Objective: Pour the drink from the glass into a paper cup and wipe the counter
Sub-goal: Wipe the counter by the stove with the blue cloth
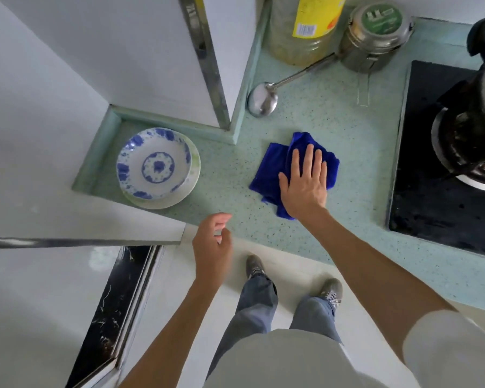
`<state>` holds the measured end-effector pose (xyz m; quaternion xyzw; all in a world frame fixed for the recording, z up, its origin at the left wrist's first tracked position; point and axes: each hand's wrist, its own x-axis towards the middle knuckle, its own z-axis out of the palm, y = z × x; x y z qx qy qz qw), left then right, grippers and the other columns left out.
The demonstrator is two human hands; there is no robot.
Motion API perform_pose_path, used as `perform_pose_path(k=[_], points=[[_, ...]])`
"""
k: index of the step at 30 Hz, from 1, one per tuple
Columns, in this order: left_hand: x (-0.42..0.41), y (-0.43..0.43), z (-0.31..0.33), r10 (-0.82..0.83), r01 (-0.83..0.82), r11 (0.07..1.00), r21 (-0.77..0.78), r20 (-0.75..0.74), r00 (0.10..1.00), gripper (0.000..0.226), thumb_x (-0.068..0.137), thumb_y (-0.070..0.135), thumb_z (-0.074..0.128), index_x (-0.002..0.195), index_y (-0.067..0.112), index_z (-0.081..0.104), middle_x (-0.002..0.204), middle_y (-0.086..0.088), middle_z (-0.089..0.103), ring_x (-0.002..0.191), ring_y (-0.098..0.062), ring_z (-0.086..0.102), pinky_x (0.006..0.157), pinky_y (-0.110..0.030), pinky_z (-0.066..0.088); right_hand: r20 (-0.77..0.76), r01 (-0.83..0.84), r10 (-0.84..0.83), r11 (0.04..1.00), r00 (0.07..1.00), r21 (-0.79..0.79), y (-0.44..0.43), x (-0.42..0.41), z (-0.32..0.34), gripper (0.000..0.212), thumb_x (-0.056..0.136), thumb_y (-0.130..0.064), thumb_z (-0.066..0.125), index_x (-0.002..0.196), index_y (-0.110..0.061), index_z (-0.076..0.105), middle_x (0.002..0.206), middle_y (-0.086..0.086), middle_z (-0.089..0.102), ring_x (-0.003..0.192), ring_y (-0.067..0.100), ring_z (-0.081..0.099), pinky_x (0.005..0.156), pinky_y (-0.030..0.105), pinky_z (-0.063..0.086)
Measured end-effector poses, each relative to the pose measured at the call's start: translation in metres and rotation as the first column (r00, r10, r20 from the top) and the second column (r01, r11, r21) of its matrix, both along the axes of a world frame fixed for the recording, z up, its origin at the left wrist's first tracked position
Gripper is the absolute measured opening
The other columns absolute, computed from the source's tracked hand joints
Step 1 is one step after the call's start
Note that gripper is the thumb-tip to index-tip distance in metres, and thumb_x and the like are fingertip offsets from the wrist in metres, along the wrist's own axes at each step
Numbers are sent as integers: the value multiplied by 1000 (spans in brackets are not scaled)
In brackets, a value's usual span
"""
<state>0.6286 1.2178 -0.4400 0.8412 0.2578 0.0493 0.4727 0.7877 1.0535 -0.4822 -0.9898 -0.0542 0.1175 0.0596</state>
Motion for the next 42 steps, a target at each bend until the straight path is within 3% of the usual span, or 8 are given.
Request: perform_pose_path(k=[8,11,15,23,28,34,38,42], points=[[-36,45,5,162,-157,980,124,-34,986,32,94,-1,54,120,14,66,117,-2,66,102,-13,62,82,-23,51,-6,-390,392,916,920,93,117,-61,2,78,97,-58,30,156,-11,14,163,19,4,151,38,1,123,51,3],[-33,46,3,148,-139,978,158,-48,988,33,95,-1,56,123,14,65,120,-2,65,105,-13,62,82,-14,46,15,-476,478,872,878,112,106,-85,-1,83,94,-63,34,156,-11,18,163,19,7,151,37,5,122,52,7],[-19,24,1,23,-16,988,153,-40,999,37,93,-3,57,123,16,65,119,1,63,104,-10,60,86,-23,51,53,-547,544,833,837,82,52,-97,-7,78,95,-62,36,155,-14,23,162,17,14,150,36,15,119,53,18],[16,-34,-6,-367,365,899,240,-39,929,36,87,-4,58,117,14,69,112,0,66,105,-17,55,86,-9,35,-19,-301,302,953,953,28,-74,-128,1,83,91,-69,39,155,-19,23,163,13,15,150,31,16,122,49,16],[25,-68,-2,-552,550,821,149,-33,833,34,91,6,60,122,16,66,119,2,64,112,-12,57,94,-8,38,87,-132,111,948,990,290,-111,-152,19,50,87,-32,71,134,-17,60,148,8,49,137,28,46,111,47,40],[28,-122,22,-722,721,691,-47,2,692,35,92,15,65,126,19,64,121,5,63,109,0,58,95,-17,47,-163,324,-294,662,942,676,-140,-158,73,24,96,-11,55,114,-16,70,104,-2,72,92,17,64,81,30,51],[25,-164,53,-765,770,631,-97,83,638,27,92,29,65,118,21,65,122,3,59,111,1,56,91,-9,43,-184,384,-381,556,906,737,-182,-175,108,25,95,-10,55,115,-18,69,101,-1,72,87,13,63,77,19,50],[9,-213,93,-806,807,567,-163,93,585,46,84,62,58,123,36,57,130,13,57,122,-2,53,100,-19,40,-145,355,-448,431,882,829,-234,-201,153,21,96,-9,54,107,-20,69,91,-4,72,77,-2,62,68,11,47]])
